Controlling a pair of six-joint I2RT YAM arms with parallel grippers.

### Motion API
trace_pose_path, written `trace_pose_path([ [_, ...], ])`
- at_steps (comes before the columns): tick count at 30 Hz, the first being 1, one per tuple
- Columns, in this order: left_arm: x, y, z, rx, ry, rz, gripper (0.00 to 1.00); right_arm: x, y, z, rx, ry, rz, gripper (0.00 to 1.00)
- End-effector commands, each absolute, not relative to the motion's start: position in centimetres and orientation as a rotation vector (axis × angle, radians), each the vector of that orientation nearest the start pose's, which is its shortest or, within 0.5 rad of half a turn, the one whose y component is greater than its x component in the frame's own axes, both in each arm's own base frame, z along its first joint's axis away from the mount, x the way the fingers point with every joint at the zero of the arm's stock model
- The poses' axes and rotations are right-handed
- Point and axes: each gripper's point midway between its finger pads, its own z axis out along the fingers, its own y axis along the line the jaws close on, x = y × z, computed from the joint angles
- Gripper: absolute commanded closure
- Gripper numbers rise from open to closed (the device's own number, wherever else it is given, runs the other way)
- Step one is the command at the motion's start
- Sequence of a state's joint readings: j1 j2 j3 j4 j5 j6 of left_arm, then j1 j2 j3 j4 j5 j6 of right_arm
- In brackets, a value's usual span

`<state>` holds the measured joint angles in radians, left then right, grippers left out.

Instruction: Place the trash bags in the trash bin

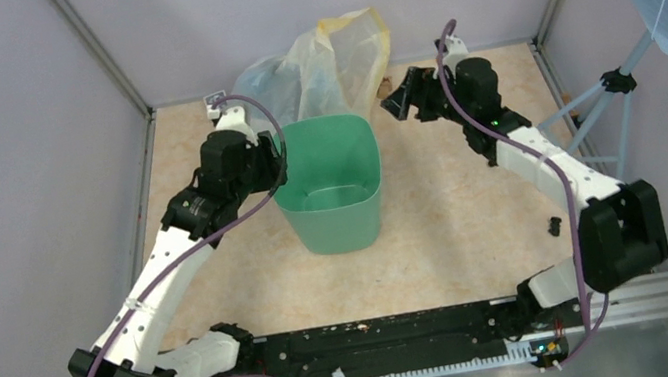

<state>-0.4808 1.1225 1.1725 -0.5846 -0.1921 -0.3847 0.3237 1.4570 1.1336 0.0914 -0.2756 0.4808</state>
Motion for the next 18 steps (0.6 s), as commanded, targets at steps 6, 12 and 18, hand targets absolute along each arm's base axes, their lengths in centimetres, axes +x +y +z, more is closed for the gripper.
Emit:
trace_pose_path([
  [6, 32.5, -13.9, 27.8, 0.037, 2.072, -0.248, 0.47, 49.5, 29.4, 29.9, -0.185, 1.726, 0.913, 0.19],
  [12, 32.9, -14.8, 27.0, 0.068, 2.100, -0.273, 0.56, 52.8, 33.1, 28.2, -0.205, 1.751, 0.914, 0.21],
  [18, 32.9, -14.1, 26.8, 0.099, 2.117, -0.209, 0.92, 54.5, 34.5, 27.6, -0.201, 1.748, 0.912, 0.63],
])
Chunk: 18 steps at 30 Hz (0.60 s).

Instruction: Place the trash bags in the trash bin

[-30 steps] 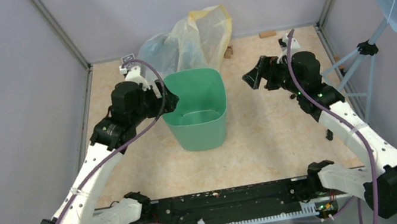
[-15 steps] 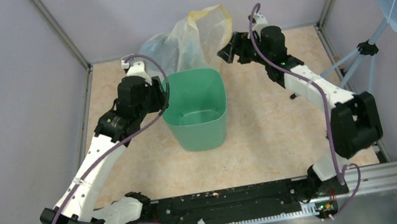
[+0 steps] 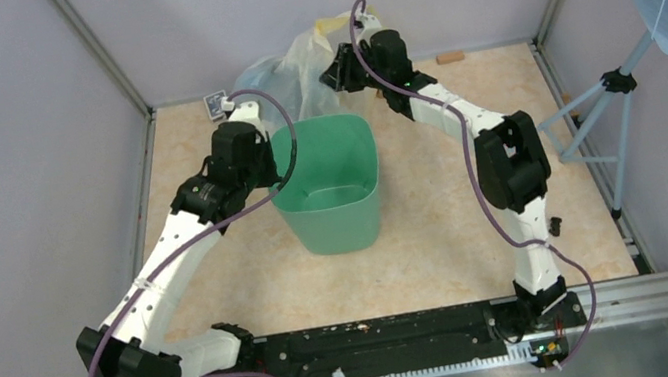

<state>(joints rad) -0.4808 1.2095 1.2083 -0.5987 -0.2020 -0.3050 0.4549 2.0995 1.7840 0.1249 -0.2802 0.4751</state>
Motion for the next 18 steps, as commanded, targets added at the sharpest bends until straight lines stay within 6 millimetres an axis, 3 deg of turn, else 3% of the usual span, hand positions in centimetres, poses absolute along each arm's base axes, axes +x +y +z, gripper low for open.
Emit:
trace_pose_path([
  [1, 32.9, -13.6, 27.2, 0.092, 2.112, -0.183, 0.98, 54.4, 34.3, 27.9, -0.198, 1.743, 0.898, 0.78],
  [2, 32.6, -13.2, 27.5, 0.092, 2.117, -0.161, 1.00, 54.3, 34.0, 28.4, -0.194, 1.735, 0.881, 0.93],
  [3, 32.4, -12.8, 27.9, 0.094, 2.116, -0.147, 1.00, 54.2, 33.5, 29.0, -0.186, 1.727, 0.860, 1.00],
  [6, 31.5, -11.7, 29.2, 0.085, 2.104, -0.114, 1.00, 53.6, 31.3, 31.0, -0.146, 1.690, 0.770, 1.00],
  [10, 30.2, -10.1, 30.2, 0.057, 2.097, -0.065, 1.00, 52.4, 26.5, 34.1, -0.030, 1.645, 0.662, 1.00],
  [14, 29.4, -8.2, 30.4, -0.008, 2.091, -0.003, 1.00, 51.0, 21.5, 35.8, 0.070, 1.641, 0.597, 1.00],
  [18, 29.2, -7.6, 30.7, -0.041, 2.068, 0.001, 1.00, 47.9, 18.4, 36.8, 0.068, 1.632, 0.496, 1.00],
])
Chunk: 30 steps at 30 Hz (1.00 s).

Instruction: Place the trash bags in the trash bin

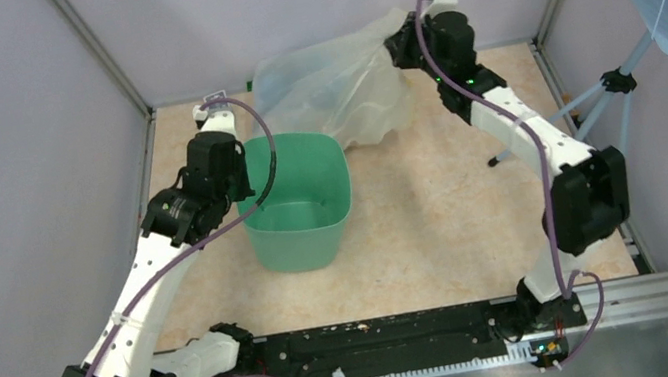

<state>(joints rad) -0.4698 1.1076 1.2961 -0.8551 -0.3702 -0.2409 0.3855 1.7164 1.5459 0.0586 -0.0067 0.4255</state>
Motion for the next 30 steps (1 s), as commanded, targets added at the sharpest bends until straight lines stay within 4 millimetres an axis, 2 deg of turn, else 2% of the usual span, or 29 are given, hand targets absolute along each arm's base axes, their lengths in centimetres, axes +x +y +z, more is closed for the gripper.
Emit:
trace_pose_path([
  [1, 29.2, -7.6, 30.6, -0.047, 2.067, -0.002, 1.00, 46.9, 17.7, 37.3, 0.068, 1.623, 0.478, 1.00],
  [4, 29.6, -8.1, 30.2, -0.059, 2.066, -0.027, 1.00, 43.4, 16.2, 38.7, 0.052, 1.599, 0.462, 1.00],
  [5, 29.8, -8.4, 30.1, -0.063, 2.064, -0.041, 1.00, 42.2, 16.4, 38.9, 0.030, 1.593, 0.484, 1.00],
  [11, 31.9, -11.2, 29.3, -0.092, 2.048, -0.181, 1.00, 35.4, 17.6, 37.8, -0.105, 1.621, 0.546, 1.00],
  [13, 32.8, -12.1, 28.9, -0.105, 2.046, -0.214, 1.00, 33.4, 18.2, 36.6, -0.167, 1.645, 0.593, 1.00],
  [16, 34.4, -12.6, 28.7, -0.137, 2.038, -0.209, 1.00, 30.6, 19.0, 35.7, -0.274, 1.663, 0.656, 0.98],
  [18, 35.6, -12.1, 29.0, -0.175, 2.017, -0.167, 1.00, 28.9, 19.0, 35.6, -0.328, 1.665, 0.671, 0.96],
  [21, 37.9, -11.3, 30.0, -0.200, 1.990, -0.162, 1.00, 27.6, 17.9, 36.2, -0.337, 1.650, 0.639, 0.96],
  [25, 41.2, -9.8, 30.5, -0.202, 1.992, -0.145, 1.00, 26.9, 16.6, 37.2, -0.305, 1.626, 0.598, 0.94],
  [30, 43.2, -6.7, 31.6, -0.216, 1.975, -0.099, 1.00, 26.6, 17.7, 36.6, -0.322, 1.659, 0.663, 0.93],
])
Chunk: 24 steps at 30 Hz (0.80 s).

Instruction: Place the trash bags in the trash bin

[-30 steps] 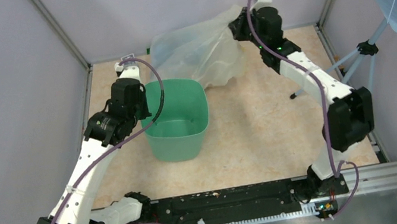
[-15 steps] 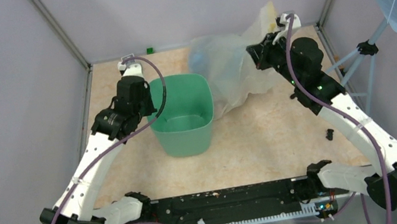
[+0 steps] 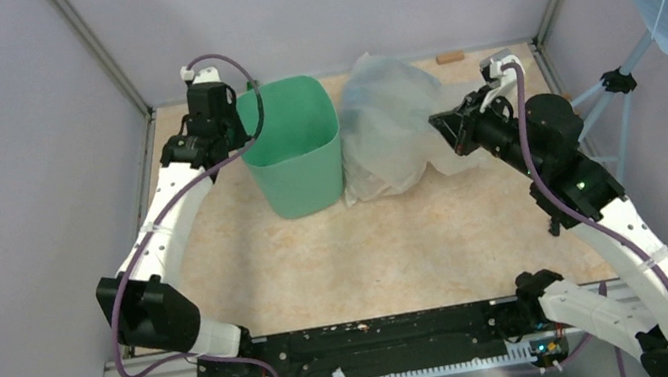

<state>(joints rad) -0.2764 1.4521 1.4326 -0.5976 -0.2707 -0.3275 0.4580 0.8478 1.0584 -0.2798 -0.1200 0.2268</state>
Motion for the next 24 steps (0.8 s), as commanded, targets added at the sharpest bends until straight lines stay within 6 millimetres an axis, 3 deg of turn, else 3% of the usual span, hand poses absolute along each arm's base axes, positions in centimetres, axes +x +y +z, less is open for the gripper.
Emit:
trace_pose_path([
  [1, 43.3, -6.2, 31.7, -0.213, 1.977, -0.093, 1.00, 26.5, 18.2, 36.4, -0.336, 1.666, 0.686, 0.89],
  [2, 43.3, -5.8, 31.7, -0.205, 1.981, -0.088, 1.00, 26.6, 18.5, 36.2, -0.347, 1.675, 0.701, 0.82],
  [7, 42.0, -5.3, 32.6, -0.150, 1.989, -0.081, 1.00, 27.4, 18.4, 35.6, -0.337, 1.711, 0.672, 0.69],
  [10, 40.5, -5.3, 33.3, -0.124, 1.988, -0.091, 1.00, 28.2, 17.5, 34.7, -0.275, 1.754, 0.615, 0.66],
  [13, 39.5, -4.9, 32.8, -0.116, 2.009, -0.073, 0.99, 28.3, 17.4, 33.9, -0.254, 1.793, 0.609, 0.47],
  [15, 39.0, -4.6, 32.2, -0.117, 2.022, -0.063, 0.88, 28.4, 16.4, 33.3, -0.190, 1.835, 0.568, 0.31],
  [20, 38.0, -4.2, 32.6, -0.117, 2.014, -0.052, 0.62, 28.5, 11.6, 33.3, 0.023, 1.874, 0.342, 0.13],
  [24, 37.6, -4.3, 32.7, -0.111, 2.015, -0.059, 0.55, 27.9, 8.7, 33.9, 0.104, 1.901, 0.199, 0.11],
])
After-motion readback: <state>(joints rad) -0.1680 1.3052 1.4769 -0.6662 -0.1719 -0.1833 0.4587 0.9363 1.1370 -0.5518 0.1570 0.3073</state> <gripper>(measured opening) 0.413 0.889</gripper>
